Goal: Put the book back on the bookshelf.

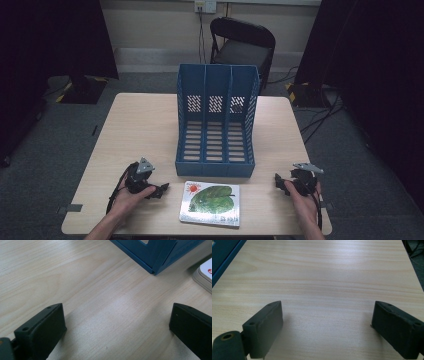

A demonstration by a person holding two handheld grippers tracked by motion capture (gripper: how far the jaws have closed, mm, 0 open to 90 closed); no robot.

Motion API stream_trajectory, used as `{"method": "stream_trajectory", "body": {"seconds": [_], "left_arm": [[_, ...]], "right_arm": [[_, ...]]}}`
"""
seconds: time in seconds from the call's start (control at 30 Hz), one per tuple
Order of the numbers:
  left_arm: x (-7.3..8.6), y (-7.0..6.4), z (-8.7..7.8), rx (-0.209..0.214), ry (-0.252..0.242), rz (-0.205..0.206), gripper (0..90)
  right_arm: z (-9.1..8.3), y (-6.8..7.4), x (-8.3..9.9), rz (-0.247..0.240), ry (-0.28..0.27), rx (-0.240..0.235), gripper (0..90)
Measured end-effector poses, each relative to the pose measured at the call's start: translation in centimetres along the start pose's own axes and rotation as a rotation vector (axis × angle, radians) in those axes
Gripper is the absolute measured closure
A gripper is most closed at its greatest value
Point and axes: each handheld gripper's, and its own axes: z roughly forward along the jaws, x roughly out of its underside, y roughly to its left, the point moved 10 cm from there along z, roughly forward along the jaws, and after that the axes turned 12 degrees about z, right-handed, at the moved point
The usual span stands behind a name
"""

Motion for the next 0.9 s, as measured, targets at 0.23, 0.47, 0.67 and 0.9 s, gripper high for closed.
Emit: {"method": "stream_trajectory", "body": {"seconds": [0.23,0.47,0.67,0.9], "left_arm": [[-0.1,0.0,0.0,-0.024,0.007,-0.024,2.4],[-0.1,0.0,-0.6,-0.027,0.004,-0.036,16.8],[-1.6,-0.5,-2.1,-0.022,-0.067,-0.022,19.1],[-2.7,-3.0,-2.3,0.086,-0.070,-0.040,25.3]], "right_arm": [[-0.1,0.1,0.0,0.002,-0.002,0.003,9.6],[-0.4,0.7,-0.1,-0.014,0.001,-0.027,14.7],[-1.8,3.9,-0.1,-0.091,-0.011,-0.143,17.9],[-4.6,7.3,0.0,-0.126,-0.019,-0.281,28.6]]}}
